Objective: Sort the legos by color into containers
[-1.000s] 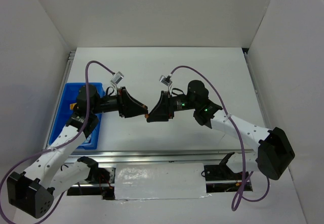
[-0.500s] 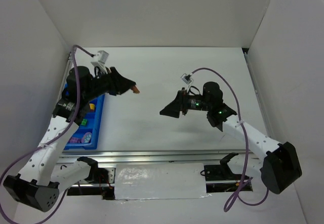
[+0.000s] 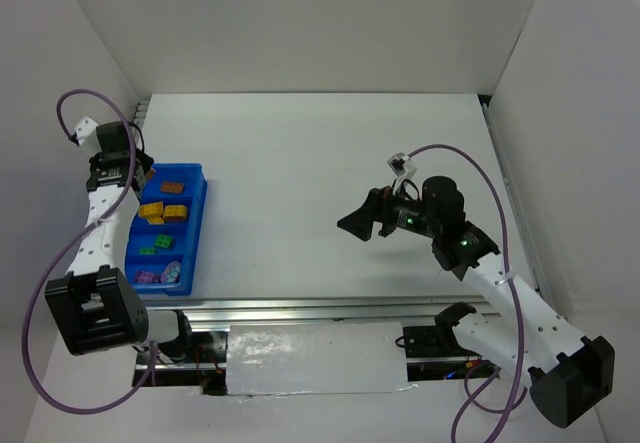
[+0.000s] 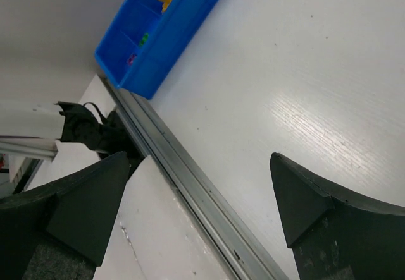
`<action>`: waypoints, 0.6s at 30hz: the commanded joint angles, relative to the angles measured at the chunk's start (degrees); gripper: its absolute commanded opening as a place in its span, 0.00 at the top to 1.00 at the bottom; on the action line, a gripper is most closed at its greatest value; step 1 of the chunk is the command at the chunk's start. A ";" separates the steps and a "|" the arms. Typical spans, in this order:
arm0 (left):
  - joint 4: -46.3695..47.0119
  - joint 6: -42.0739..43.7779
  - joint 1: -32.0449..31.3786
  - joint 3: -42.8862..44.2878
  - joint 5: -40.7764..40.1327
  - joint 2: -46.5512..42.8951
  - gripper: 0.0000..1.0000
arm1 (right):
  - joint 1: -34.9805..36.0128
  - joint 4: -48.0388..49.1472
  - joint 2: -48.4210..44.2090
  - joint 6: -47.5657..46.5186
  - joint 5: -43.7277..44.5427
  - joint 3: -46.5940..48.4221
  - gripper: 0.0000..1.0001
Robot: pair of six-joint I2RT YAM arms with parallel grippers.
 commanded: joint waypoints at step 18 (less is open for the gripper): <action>31.71 -2.75 1.44 -11.00 -2.19 9.85 1.00 | -0.33 -1.30 -1.60 -2.55 1.83 -2.76 0.00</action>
